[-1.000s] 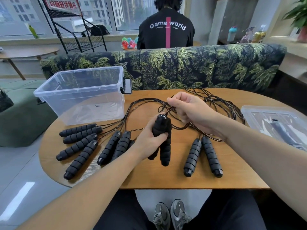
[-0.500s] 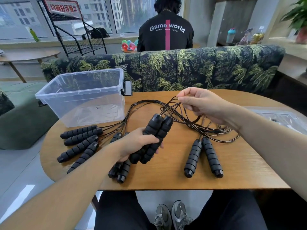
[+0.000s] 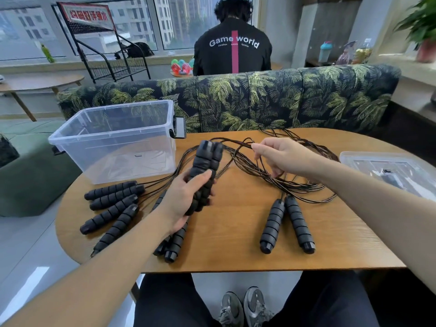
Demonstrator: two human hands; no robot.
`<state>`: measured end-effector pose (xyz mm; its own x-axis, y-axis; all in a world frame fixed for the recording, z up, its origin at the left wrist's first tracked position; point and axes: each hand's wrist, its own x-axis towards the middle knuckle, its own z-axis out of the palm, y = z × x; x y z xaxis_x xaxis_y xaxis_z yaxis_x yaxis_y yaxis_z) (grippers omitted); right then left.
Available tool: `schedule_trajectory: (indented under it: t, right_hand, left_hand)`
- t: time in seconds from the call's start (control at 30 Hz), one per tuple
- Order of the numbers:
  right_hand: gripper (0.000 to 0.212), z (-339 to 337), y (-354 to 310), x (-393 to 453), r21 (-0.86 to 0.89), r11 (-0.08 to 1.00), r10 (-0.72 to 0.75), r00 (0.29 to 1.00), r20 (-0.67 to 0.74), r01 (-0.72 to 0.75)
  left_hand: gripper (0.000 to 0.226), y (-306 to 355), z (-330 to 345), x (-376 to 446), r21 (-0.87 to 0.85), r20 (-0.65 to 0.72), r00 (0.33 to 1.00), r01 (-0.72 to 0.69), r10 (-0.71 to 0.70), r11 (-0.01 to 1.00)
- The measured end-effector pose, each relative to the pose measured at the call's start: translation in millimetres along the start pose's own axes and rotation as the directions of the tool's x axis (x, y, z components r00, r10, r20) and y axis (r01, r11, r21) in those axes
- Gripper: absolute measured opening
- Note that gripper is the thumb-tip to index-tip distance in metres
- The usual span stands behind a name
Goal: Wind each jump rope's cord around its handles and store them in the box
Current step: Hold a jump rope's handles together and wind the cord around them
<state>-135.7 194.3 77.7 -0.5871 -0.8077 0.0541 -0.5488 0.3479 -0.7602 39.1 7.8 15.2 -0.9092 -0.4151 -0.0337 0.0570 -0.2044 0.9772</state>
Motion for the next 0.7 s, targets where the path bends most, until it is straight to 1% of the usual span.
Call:
schedule_trajectory:
  t: [0.07, 0.13, 0.2, 0.27, 0.3, 0.37, 0.4, 0.47, 0.53, 0.57, 0.6, 0.67, 0.7]
  right_hand:
    - [0.035, 3, 1, -2, 0.066, 0.997, -0.032, 0.999, 0.024, 0.030]
    - [0.033, 8, -1, -5, 0.092, 0.994, -0.070, 0.996, 0.052, 0.065]
    - [0.029, 18, -7, -8, 0.060, 0.994, -0.097, 0.994, 0.045, 0.094]
    - [0.027, 32, -16, -11, -0.041, 0.991, -0.126, 0.991, 0.033, 0.127]
    - [0.025, 39, -21, -12, -0.088, 0.986, -0.140, 0.989, 0.037, 0.143]
    - [0.023, 52, -28, -14, -0.161, 0.971, -0.174, 0.984, 0.050, 0.179]
    - [0.021, 57, -31, -14, -0.213, 0.957, -0.190, 0.980, 0.055, 0.198]
    - [0.019, 66, -37, -16, -0.316, 0.920, -0.214, 0.973, 0.086, 0.230]
    - [0.023, 72, -40, -19, -0.365, 0.897, -0.219, 0.968, 0.119, 0.248]
    - [0.023, 74, -41, -20, -0.391, 0.883, -0.223, 0.965, 0.135, 0.259]
    - [0.023, 76, -42, -23, -0.416, 0.866, -0.234, 0.960, 0.155, 0.278]
    - [0.023, 80, -41, -26, -0.465, 0.823, -0.260, 0.944, 0.202, 0.325]
    - [0.024, 82, -41, -28, -0.486, 0.805, -0.266, 0.939, 0.216, 0.340]
  left_hand:
    - [0.022, 0, 1, 2, -0.063, -0.098, 0.994, 0.043, -0.049, 0.997]
    - [0.021, -1, 1, 3, -0.023, -0.163, 0.984, 0.070, -0.073, 0.997]
    - [0.020, -1, 7, 3, -0.006, -0.241, 0.969, 0.057, -0.057, 0.998]
    - [0.031, 2, 17, 4, -0.087, -0.304, 0.949, 0.062, -0.086, 0.994]
    - [0.041, 4, 23, 4, -0.128, -0.316, 0.942, 0.072, -0.109, 0.989]
    - [0.065, 10, 33, 4, -0.178, -0.290, 0.946, 0.096, -0.146, 0.979]
    - [0.070, 10, 37, 4, -0.188, -0.271, 0.950, 0.104, -0.154, 0.977]
    - [0.068, 9, 45, 4, -0.202, -0.249, 0.955, 0.112, -0.162, 0.973]
    - [0.069, 7, 50, 6, -0.245, -0.249, 0.948, 0.134, -0.196, 0.960]
    - [0.067, 6, 49, 7, -0.263, -0.246, 0.944, 0.155, -0.222, 0.952]
    - [0.057, 5, 47, 8, -0.269, -0.241, 0.941, 0.171, -0.238, 0.948]
    - [0.020, 4, 42, 10, -0.247, -0.257, 0.930, 0.199, -0.262, 0.948]
    - [0.009, 3, 41, 10, -0.231, -0.277, 0.920, 0.216, -0.277, 0.949]
